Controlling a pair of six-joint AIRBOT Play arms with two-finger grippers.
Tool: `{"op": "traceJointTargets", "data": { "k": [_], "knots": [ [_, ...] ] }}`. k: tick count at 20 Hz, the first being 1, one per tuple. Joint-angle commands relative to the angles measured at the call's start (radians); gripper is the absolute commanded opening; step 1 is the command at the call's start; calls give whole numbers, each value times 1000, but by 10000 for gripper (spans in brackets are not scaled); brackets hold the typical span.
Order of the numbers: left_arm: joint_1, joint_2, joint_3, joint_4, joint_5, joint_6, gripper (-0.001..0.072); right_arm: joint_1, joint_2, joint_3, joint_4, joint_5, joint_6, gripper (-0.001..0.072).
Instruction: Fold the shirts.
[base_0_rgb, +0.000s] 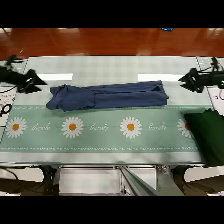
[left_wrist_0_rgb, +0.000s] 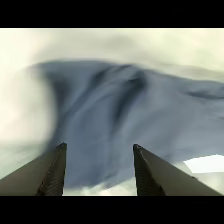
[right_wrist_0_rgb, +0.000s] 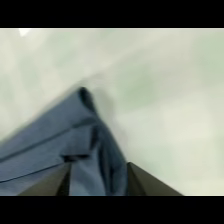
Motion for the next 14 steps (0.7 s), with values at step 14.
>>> {"op": "traceJointTargets", "data": {
  "k": [14],
  "knots": [
    [-77,722,-733,-35,400,-5,509,149,-238,-18,248,-16,-97,419]
  ]
}}
